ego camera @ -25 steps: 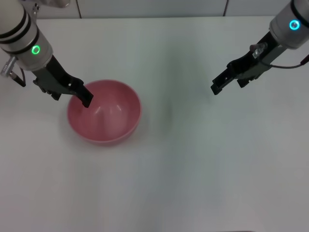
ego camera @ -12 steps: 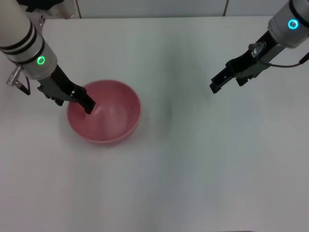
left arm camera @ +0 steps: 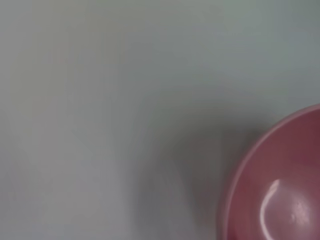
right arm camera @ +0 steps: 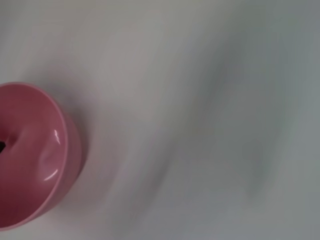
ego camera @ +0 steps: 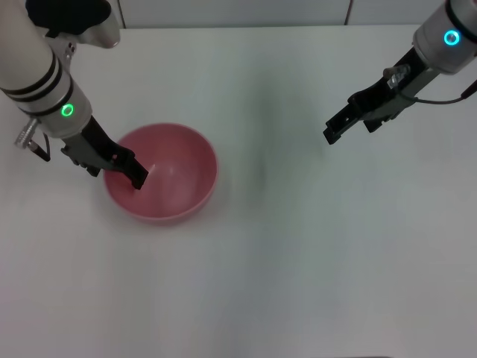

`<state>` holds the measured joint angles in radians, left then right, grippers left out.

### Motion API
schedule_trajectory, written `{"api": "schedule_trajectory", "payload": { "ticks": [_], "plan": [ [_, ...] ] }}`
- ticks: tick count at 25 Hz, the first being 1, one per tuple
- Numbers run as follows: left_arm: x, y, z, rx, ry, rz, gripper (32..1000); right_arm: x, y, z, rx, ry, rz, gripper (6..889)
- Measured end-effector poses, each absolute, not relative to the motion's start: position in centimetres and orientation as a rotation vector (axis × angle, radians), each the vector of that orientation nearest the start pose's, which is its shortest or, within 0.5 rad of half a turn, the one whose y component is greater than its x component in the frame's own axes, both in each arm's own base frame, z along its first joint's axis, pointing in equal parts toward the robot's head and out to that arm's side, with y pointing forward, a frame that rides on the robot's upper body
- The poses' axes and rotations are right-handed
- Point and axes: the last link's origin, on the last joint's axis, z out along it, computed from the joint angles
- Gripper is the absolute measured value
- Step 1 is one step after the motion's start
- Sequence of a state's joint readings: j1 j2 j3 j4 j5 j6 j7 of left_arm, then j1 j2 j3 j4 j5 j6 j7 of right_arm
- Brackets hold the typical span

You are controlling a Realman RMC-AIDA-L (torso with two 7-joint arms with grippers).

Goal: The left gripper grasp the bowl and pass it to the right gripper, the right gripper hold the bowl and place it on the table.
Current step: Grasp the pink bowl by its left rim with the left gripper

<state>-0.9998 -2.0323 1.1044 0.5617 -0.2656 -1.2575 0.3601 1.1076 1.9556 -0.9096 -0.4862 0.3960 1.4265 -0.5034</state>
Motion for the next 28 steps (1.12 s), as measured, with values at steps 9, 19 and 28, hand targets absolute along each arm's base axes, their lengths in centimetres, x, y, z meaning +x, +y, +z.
{"api": "schedule_trajectory", "payload": {
  "ticks": [9,19,28],
  "plan": [
    [-22.47,41.97,-2.16,-2.218,-1.364,0.633,876,18.36,42.79,-0.09,-2.422,1.473,-0.491,878],
    [-22.43,42.11,-2.19,-2.217,-1.357,0.623,750,18.37,42.8,-0.09,-2.424,1.469,-0.491,878],
    [-22.47,42.25,-2.19,-2.223,-1.338,0.618,326,18.29,42.85,-0.05,-2.425,1.465,-0.49,878]
  ]
}}
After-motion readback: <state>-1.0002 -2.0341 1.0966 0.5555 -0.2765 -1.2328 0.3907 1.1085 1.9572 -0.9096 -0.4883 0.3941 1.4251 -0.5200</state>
